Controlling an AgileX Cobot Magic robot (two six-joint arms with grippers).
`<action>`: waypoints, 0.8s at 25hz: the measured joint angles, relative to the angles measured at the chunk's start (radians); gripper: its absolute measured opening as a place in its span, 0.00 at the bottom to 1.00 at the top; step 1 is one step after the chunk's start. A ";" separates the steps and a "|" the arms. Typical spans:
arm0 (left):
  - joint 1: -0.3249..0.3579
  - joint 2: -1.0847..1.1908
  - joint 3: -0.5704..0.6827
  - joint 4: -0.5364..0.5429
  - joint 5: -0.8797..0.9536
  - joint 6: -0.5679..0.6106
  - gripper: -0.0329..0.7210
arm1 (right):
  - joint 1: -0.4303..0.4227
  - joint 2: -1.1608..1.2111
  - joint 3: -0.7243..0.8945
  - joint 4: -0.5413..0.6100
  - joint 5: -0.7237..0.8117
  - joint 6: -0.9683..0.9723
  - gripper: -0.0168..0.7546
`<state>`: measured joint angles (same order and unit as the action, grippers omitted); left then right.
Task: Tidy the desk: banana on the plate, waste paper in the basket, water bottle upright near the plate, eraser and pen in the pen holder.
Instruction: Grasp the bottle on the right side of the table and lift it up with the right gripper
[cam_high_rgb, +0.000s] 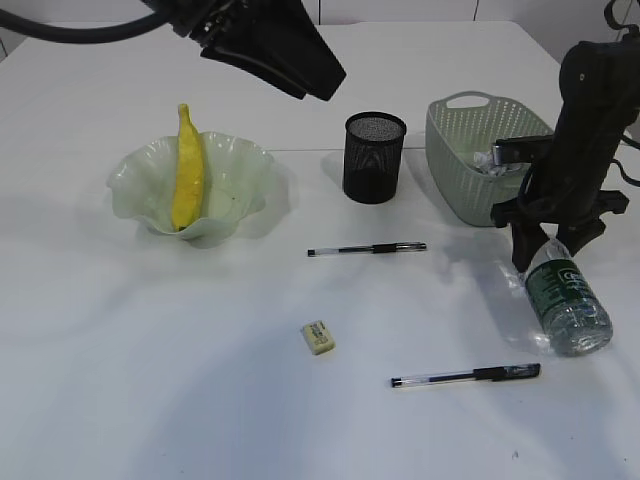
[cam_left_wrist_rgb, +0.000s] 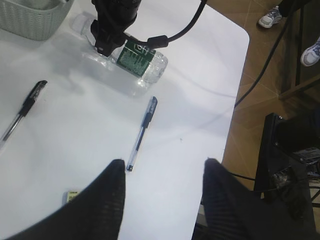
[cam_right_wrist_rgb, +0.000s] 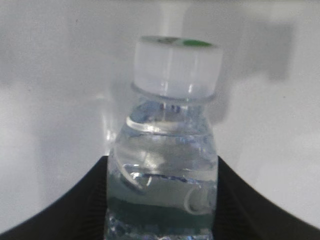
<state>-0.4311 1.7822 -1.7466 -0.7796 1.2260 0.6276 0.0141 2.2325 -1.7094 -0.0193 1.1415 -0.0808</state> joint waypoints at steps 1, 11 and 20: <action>0.000 0.000 0.000 0.000 0.000 0.000 0.52 | 0.000 0.000 -0.002 0.002 0.005 0.000 0.52; 0.000 0.000 0.000 0.000 0.000 0.000 0.51 | 0.000 0.000 -0.002 0.010 0.050 0.004 0.52; 0.000 0.000 0.000 0.000 0.001 0.000 0.51 | 0.000 0.000 -0.002 0.010 0.050 0.033 0.52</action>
<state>-0.4311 1.7822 -1.7466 -0.7796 1.2274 0.6276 0.0141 2.2325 -1.7116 -0.0094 1.1914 -0.0473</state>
